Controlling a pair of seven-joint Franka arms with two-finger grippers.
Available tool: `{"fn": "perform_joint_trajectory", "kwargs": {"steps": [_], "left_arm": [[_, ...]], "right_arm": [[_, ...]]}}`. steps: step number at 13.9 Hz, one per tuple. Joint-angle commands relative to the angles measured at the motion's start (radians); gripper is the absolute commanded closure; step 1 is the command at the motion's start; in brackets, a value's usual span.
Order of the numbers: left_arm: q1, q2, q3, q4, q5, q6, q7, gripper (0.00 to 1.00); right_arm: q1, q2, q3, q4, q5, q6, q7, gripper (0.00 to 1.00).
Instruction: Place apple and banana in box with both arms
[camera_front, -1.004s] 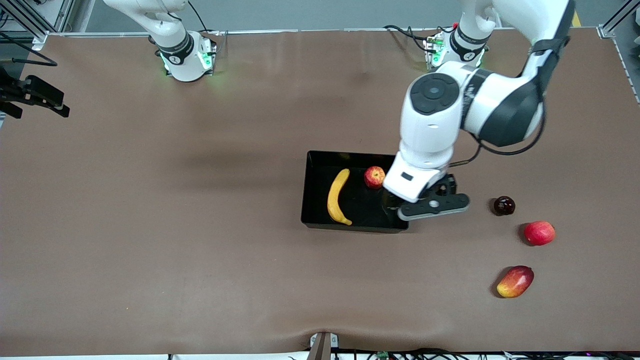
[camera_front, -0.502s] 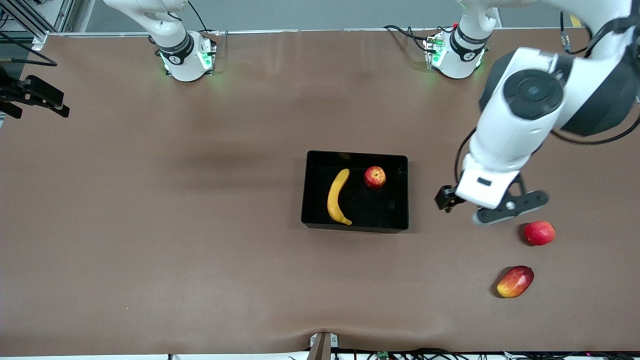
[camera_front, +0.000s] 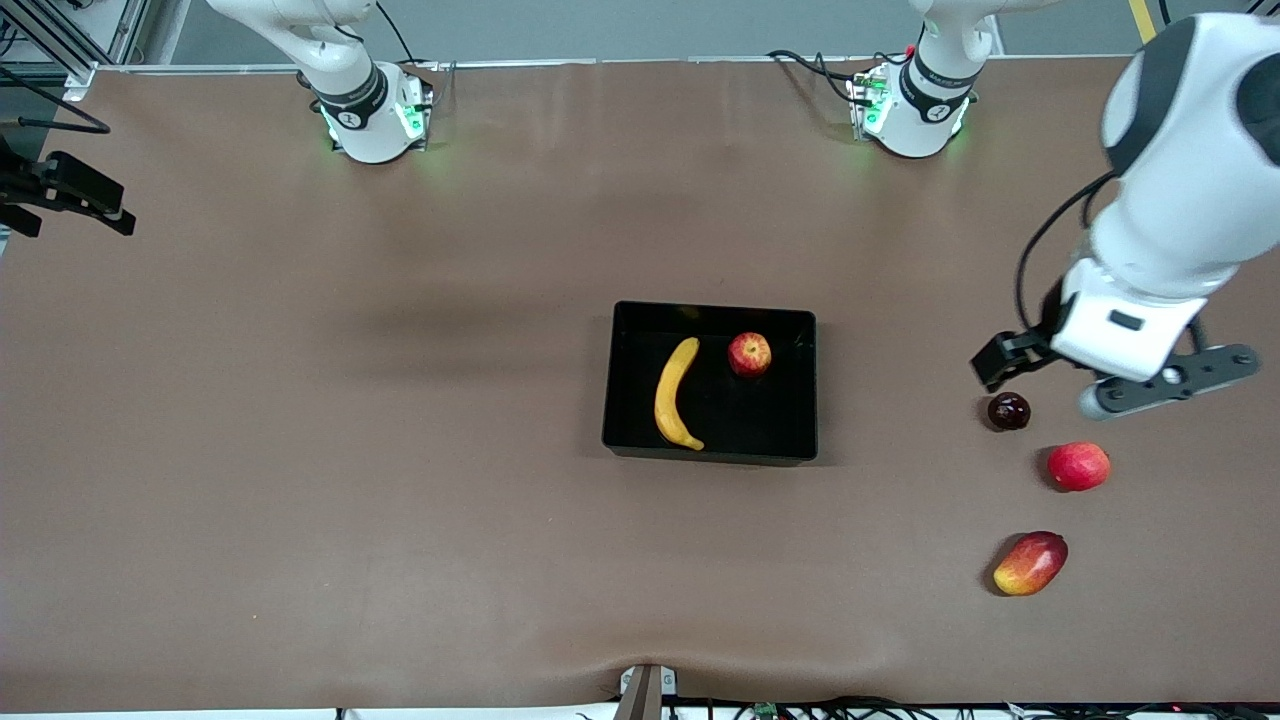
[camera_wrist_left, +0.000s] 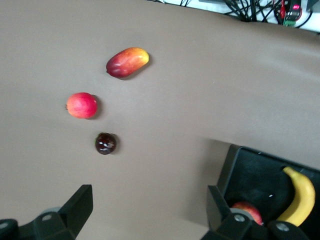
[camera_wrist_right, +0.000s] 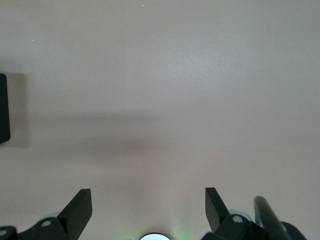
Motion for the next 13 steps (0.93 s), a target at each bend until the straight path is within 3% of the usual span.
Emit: {"fn": "perform_joint_trajectory", "kwargs": {"steps": [1, 5, 7, 10, 13], "left_arm": [[0.04, -0.062, -0.005, -0.036, -0.019, -0.034, 0.085, 0.0], [0.088, -0.117, 0.005, -0.051, -0.046, -0.05, 0.223, 0.0], [0.056, -0.175, 0.082, -0.111, -0.091, -0.05, 0.28, 0.0], [-0.082, -0.284, 0.275, -0.249, -0.149, -0.021, 0.346, 0.0], [-0.121, -0.344, 0.314, -0.317, -0.152, -0.008, 0.357, 0.0]], "right_arm": [[-0.025, 0.01, 0.018, 0.022, 0.019, -0.01, -0.008, 0.0], [-0.026, 0.01, 0.018, 0.022, 0.02, -0.009, -0.008, 0.0], [-0.023, 0.01, 0.018, 0.022, 0.02, -0.007, -0.008, 0.0], [-0.028, 0.01, 0.018, 0.022, 0.02, -0.012, -0.008, 0.0], [-0.028, 0.01, 0.018, 0.022, 0.02, -0.01, -0.008, 0.0]]}}
